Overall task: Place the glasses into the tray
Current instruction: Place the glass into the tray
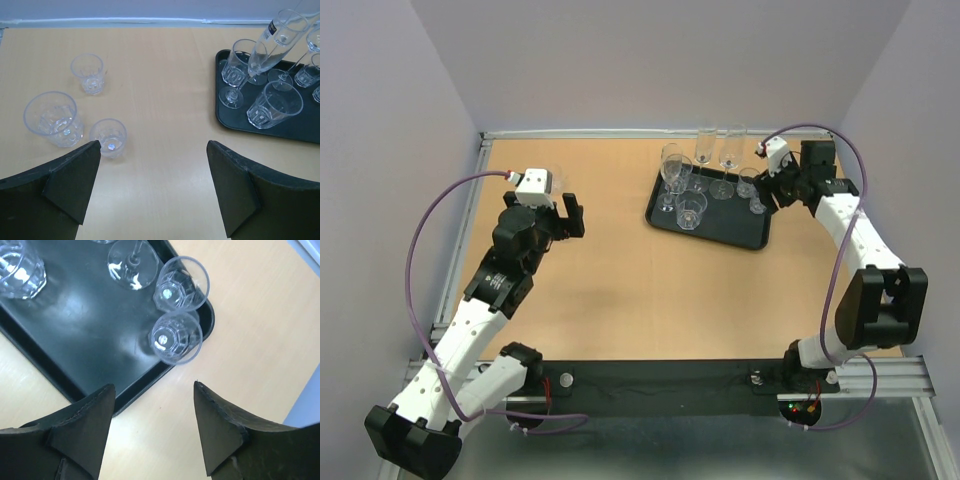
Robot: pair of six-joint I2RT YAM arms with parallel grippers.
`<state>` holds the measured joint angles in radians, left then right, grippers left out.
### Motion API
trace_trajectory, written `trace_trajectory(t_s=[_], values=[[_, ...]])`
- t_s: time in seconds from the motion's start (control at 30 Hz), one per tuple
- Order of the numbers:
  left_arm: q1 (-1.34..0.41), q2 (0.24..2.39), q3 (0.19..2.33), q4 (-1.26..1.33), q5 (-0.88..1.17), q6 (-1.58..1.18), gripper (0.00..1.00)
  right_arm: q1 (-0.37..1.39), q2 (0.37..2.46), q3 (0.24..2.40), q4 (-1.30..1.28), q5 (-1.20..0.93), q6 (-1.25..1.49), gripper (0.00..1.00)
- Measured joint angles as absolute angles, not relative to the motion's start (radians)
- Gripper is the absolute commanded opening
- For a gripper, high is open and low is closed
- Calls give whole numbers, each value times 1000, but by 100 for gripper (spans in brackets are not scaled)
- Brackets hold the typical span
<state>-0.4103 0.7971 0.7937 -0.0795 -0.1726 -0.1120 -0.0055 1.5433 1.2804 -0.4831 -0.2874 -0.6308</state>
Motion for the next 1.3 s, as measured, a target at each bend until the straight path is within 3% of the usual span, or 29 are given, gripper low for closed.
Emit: trace_trajectory(t_s=[0.17, 0.53, 0.93, 1.3], values=[[-410, 797, 793, -80, -173, -112, 99, -6, 1412, 1158, -490, -274, -622, 78], [-405, 794, 793, -79, -169, -112, 99, -53, 1137, 960, -502, -152, -556, 80], [-404, 776, 757, -59, -143, -109, 99, -53, 1046, 846, -521, 41, -490, 80], [-404, 817, 754, -34, -115, -218, 99, -53, 970, 802, -514, -75, -466, 80]])
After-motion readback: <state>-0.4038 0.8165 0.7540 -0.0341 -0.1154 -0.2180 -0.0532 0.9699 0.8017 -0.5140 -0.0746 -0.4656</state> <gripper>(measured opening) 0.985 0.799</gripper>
